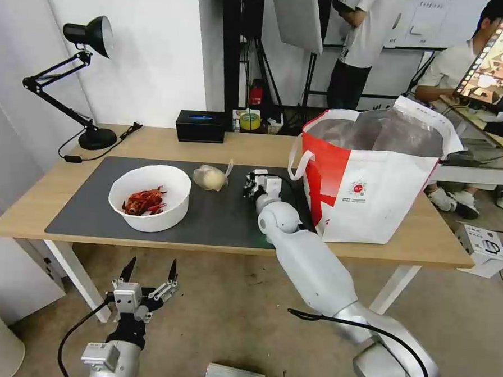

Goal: Pick up the trash from the table and place it into the takeout bag.

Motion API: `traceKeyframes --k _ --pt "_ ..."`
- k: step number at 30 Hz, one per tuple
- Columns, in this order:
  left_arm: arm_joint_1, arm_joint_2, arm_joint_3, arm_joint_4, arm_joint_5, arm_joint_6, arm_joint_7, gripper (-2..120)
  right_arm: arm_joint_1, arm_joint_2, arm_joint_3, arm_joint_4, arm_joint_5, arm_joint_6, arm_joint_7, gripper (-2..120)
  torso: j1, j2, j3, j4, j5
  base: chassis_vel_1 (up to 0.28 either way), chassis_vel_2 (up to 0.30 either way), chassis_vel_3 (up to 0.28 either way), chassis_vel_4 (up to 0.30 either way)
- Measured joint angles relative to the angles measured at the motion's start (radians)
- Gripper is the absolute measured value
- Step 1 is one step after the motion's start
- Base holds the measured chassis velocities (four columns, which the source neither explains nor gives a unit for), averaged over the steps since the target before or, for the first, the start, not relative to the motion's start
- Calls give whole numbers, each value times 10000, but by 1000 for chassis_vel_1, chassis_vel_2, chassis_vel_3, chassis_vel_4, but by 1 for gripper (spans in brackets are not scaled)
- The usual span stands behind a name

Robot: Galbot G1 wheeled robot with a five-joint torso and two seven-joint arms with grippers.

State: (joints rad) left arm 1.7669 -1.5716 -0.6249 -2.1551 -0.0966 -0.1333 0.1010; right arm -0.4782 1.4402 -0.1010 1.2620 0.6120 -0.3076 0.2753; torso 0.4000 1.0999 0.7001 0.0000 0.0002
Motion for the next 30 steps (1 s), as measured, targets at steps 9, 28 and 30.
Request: traceKeyframes --k 9,28,30 --pt "12 43 5 -102 1 -9 3 100 -1526 -1360 -100 2997 45 538 -627 0 -1 1 -1 0 1 0 0 0 0" --pt "-125 -13 110 -129 25 31 2 100 -6411 -3525 3141 7004 -998 4006 -2404 0 1 1 -3 -2 1 0 0 0 0" --pt "-102 -21 112 -128 41 30 1 100 -6802 -3562 3597 7121 -667 4566 -2691 0 0 1 -3 -2 1 0 0 0 0"
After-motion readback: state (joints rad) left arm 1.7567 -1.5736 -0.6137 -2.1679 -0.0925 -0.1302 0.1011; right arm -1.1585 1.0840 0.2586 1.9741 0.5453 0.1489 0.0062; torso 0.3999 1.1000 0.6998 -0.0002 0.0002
